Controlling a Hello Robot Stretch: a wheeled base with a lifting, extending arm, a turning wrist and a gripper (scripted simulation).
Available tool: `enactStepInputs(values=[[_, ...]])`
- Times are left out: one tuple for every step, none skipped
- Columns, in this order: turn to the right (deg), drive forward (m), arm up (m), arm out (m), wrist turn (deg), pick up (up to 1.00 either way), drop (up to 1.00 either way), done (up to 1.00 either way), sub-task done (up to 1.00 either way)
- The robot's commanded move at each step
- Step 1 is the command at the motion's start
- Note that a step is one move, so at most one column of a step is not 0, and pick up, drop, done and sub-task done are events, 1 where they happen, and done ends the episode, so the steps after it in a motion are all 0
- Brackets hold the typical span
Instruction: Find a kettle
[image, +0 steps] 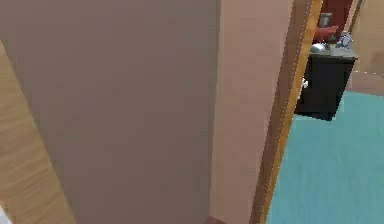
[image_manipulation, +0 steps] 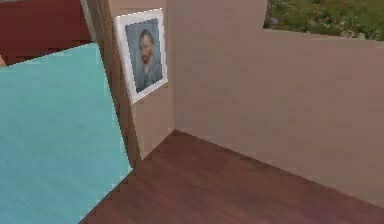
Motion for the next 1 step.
enactStepInputs(values=[[45.0, 0.0, 0.0, 0.0, 0.0, 0.0, 0.0, 0.0, 0.0]])
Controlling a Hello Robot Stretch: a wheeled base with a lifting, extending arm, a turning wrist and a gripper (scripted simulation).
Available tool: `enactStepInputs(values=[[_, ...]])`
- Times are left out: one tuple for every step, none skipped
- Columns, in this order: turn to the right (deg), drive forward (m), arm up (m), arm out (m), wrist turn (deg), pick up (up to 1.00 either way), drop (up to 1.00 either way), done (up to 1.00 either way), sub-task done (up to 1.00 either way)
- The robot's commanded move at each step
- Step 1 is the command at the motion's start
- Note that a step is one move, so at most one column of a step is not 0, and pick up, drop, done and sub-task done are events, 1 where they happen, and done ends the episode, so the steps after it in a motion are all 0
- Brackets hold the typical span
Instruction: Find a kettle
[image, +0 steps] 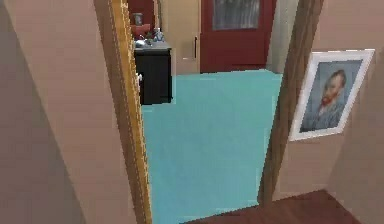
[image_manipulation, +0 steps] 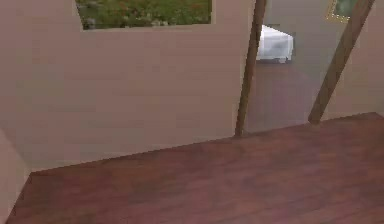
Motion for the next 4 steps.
enactStepInputs(values=[[12.0, 0.0, 0.0, 0.0, 0.0, 0.0, 0.0, 0.0, 0.0], [0.0, 1.0, 0.0, 0.0, 0.0, 0.0, 0.0, 0.0, 0.0], [-24.0, 0.0, 0.0, 0.0, 0.0, 0.0, 0.0, 0.0, 0.0], [0.0, 1.0, 0.0, 0.0, 0.0, 0.0, 0.0, 0.0, 0.0]])
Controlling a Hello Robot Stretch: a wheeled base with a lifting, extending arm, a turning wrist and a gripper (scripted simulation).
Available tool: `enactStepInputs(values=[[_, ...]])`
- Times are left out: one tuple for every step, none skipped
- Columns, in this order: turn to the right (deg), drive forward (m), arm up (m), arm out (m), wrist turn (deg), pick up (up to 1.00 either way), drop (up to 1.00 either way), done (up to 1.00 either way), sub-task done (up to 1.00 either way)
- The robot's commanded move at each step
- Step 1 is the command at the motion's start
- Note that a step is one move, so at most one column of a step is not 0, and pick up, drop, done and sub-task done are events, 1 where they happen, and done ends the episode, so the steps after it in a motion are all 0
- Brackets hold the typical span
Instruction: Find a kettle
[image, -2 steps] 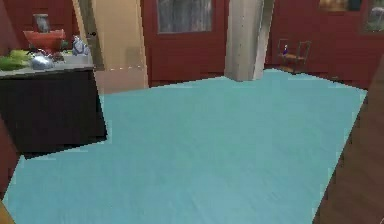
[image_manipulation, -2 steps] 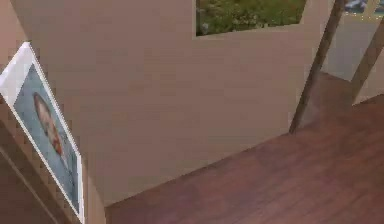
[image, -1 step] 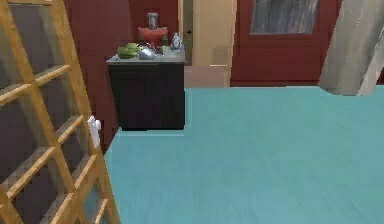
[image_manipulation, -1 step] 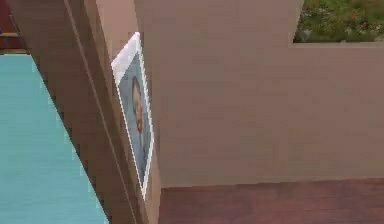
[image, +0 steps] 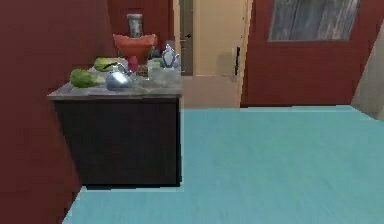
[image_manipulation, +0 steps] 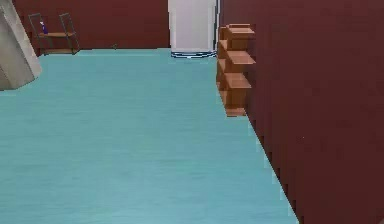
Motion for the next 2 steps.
enactStepInputs(values=[[-6.0, 0.0, 0.0, 0.0, 0.0, 0.0, 0.0, 0.0, 0.0], [0.0, 0.8, 0.0, 0.0, 0.0, 0.0, 0.0, 0.0, 0.0]])
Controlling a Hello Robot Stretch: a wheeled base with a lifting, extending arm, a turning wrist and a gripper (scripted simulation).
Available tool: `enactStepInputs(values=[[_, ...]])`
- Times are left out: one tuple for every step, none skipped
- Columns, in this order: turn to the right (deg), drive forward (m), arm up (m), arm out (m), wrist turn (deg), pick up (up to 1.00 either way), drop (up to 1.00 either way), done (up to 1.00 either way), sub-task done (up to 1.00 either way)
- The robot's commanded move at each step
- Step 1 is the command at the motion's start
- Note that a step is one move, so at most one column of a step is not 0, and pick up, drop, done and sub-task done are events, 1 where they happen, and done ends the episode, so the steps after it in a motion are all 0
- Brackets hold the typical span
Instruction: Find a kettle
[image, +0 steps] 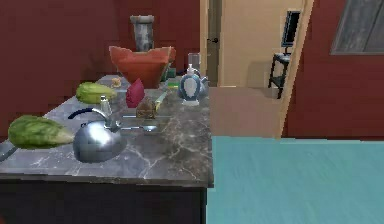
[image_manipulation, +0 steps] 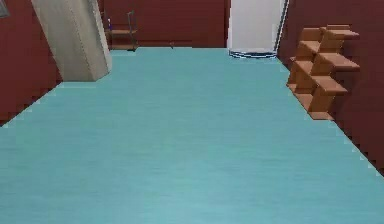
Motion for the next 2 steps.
enactStepInputs(values=[[-24.0, 0.0, 0.0, 0.0, 0.0, 0.0, 0.0, 0.0, 0.0], [0.0, 0.0, 0.0, 0.0, 0.0, 0.0, 0.0, 1.0, 0.0]])
